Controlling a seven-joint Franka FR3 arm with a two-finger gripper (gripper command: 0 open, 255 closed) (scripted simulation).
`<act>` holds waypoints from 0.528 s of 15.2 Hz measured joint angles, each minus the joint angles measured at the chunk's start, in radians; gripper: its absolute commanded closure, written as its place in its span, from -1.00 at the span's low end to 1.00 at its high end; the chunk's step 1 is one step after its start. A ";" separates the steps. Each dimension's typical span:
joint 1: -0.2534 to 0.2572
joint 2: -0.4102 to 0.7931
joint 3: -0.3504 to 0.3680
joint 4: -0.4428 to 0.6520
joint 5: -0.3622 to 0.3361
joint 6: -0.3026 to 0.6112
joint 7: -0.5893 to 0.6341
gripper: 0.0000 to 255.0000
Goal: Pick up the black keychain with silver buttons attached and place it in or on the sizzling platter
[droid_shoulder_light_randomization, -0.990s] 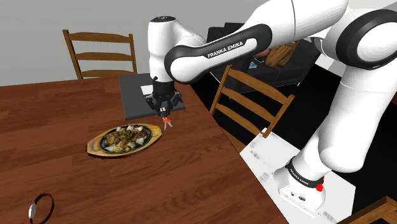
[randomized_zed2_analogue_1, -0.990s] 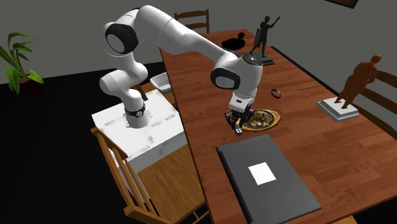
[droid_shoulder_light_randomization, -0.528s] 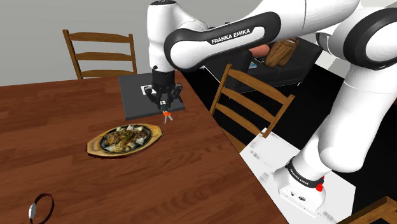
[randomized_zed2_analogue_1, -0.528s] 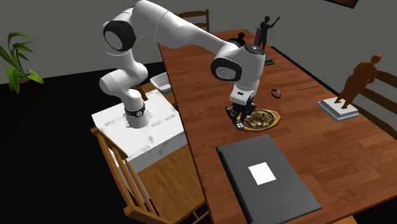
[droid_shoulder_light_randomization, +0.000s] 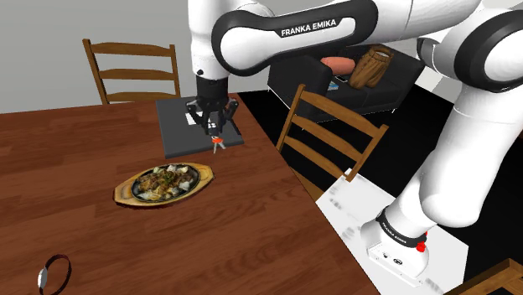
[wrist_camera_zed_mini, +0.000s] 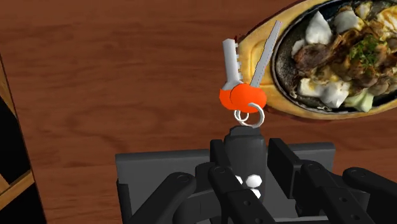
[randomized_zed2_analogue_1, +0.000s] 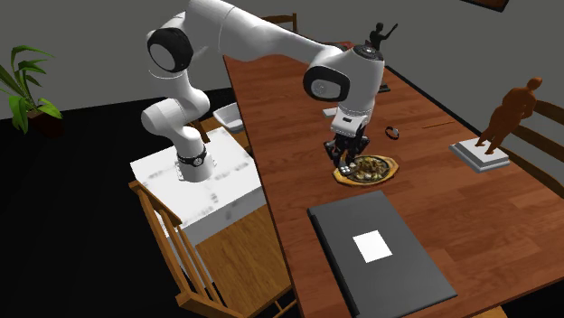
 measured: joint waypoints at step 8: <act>0.171 0.259 0.012 0.401 -0.106 -0.164 0.141 1.00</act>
